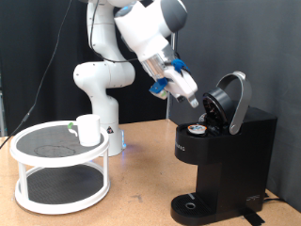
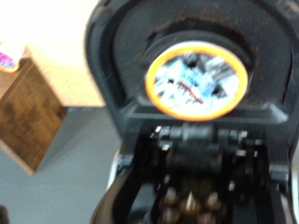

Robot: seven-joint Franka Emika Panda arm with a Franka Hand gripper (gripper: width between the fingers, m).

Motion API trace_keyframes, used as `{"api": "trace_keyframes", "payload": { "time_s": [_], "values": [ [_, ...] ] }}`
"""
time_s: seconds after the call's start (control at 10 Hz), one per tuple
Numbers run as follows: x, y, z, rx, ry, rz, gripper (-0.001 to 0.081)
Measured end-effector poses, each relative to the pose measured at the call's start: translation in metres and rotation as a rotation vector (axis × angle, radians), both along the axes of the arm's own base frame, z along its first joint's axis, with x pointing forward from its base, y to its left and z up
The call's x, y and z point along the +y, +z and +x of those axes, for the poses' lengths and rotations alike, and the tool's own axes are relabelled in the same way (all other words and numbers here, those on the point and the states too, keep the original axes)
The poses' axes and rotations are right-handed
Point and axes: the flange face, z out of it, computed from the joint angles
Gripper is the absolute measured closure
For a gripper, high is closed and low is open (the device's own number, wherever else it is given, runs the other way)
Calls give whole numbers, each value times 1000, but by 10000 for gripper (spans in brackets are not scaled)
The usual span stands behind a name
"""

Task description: Make a cup of coffee with the keurig machine

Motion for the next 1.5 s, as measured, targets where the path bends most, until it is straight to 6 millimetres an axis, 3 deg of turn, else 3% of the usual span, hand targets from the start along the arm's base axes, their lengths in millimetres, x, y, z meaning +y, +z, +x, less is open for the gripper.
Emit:
{"api": "trace_keyframes", "payload": {
  "time_s": [0.6, 0.8, 1.1, 1.5],
  "values": [
    [-49, 77, -12, -46, -35, 98, 72],
    [-52, 79, -12, -37, -33, 104, 72],
    [-32, 80, -7, -1, 6, 181, 72],
    [21, 89, 18, 5, 76, 227, 72]
  ]
}}
